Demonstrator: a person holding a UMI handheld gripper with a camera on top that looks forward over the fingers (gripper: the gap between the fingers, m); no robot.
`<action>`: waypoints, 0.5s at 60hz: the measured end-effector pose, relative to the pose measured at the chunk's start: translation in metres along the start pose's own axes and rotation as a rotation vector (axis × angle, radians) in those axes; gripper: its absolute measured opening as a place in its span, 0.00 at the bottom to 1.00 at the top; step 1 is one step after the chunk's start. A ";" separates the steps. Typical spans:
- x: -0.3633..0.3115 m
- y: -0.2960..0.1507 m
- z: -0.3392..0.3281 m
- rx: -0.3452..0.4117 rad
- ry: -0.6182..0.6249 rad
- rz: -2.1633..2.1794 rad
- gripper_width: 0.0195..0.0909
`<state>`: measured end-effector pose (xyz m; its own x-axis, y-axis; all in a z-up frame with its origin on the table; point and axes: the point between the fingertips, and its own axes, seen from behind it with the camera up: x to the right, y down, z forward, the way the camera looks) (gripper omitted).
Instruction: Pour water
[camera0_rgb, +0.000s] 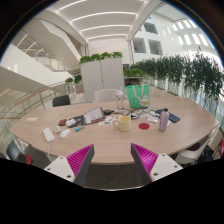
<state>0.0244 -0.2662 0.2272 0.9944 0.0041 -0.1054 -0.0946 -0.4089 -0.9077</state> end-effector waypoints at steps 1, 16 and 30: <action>0.011 0.001 0.009 0.010 0.000 -0.005 0.86; 0.116 -0.034 0.053 0.193 0.116 -0.078 0.86; 0.291 -0.057 0.194 0.256 0.222 -0.084 0.86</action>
<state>0.3098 -0.0650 0.1691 0.9825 -0.1822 0.0395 0.0075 -0.1734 -0.9848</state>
